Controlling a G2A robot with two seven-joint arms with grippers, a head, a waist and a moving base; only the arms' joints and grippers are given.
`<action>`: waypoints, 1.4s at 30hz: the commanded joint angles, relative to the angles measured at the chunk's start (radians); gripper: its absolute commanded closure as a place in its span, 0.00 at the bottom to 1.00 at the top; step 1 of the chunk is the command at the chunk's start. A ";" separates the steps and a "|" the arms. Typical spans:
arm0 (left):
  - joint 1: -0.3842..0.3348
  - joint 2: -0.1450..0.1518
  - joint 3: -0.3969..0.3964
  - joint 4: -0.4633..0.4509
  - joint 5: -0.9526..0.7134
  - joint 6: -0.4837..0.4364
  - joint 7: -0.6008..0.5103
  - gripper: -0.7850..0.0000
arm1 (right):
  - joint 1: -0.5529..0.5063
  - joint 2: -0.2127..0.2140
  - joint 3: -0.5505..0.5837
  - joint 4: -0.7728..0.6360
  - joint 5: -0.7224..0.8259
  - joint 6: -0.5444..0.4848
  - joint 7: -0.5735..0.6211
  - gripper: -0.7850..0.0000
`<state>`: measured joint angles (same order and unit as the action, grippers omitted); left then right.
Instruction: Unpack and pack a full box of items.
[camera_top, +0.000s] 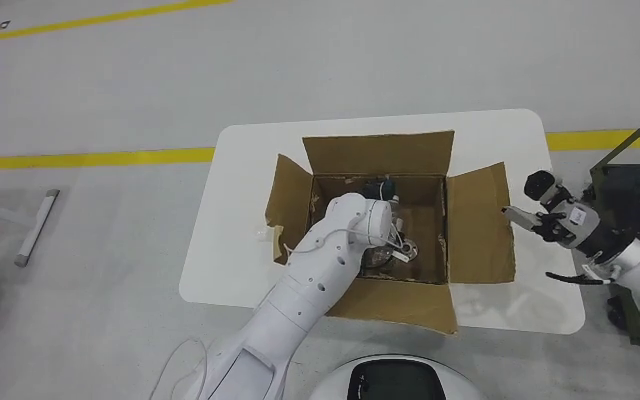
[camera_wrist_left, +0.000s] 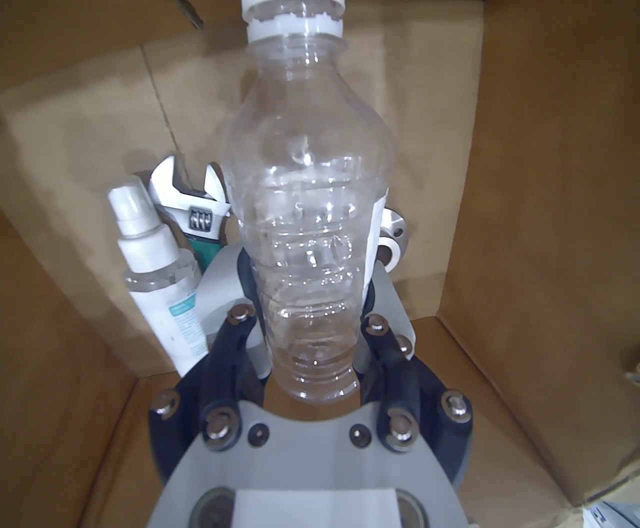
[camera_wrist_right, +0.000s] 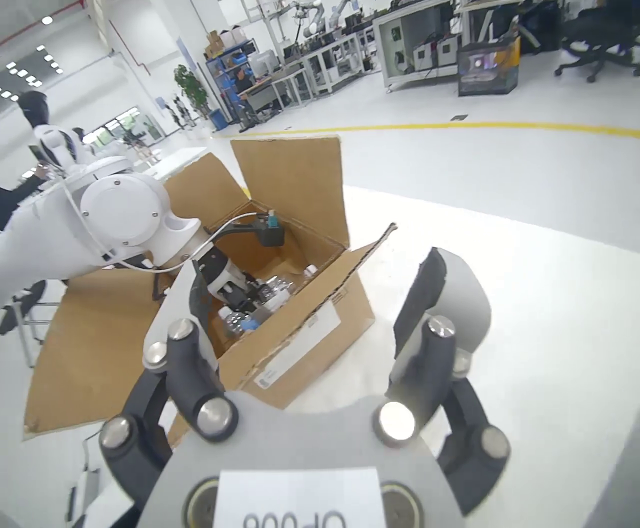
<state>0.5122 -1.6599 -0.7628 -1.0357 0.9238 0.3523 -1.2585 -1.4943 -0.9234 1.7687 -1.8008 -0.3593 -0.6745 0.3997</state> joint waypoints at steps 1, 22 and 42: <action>0.009 0.004 -0.007 -0.025 0.012 0.000 -0.011 1.00 | 0.006 0.002 -0.015 0.013 0.084 0.014 0.056 0.00; 0.087 0.043 -0.100 -0.235 0.112 0.003 -0.090 1.00 | 0.075 -0.003 -0.129 0.093 0.164 0.083 0.150 1.00; 0.108 0.061 -0.200 -0.411 0.133 0.006 -0.141 1.00 | 0.074 0.006 -0.056 0.091 0.330 0.193 0.263 1.00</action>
<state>0.6164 -1.6026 -0.9523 -1.4291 1.0485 0.3577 -1.3916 -1.4207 -0.9193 1.7017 -1.7105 -0.0337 -0.4783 0.6443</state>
